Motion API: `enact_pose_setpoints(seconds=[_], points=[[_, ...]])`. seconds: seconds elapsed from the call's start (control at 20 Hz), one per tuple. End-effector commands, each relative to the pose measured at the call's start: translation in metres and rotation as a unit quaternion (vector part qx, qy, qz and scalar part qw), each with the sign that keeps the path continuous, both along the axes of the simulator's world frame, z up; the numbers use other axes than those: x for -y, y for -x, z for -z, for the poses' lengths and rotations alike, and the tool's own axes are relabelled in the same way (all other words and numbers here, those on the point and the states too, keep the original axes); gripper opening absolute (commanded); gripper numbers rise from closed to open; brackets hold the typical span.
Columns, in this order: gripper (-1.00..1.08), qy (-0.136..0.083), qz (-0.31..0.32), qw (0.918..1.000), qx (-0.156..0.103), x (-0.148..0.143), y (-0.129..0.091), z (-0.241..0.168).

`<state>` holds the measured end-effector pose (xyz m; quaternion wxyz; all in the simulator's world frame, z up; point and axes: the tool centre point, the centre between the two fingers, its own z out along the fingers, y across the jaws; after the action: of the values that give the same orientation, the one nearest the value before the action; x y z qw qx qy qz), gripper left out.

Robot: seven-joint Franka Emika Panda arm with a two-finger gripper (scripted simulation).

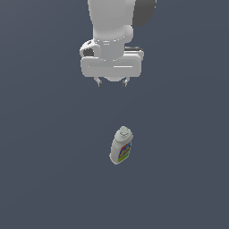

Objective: Pick up the object and move it to a goal position.

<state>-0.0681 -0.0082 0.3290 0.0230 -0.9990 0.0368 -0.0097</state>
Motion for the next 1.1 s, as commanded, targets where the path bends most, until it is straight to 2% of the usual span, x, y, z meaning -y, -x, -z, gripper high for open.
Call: enact_pose_setpoints(seconds=[0.0,0.55,1.05], points=[[1.00,0.000,0.000,1.0000,0.000,0.000,0.000,0.000],[1.00,0.013,-0.030,0.9995,0.002,-0.006,-0.003,-0.005],[1.00,0.011,0.004,0.9999,0.000,-0.007,-0.015,-0.004]])
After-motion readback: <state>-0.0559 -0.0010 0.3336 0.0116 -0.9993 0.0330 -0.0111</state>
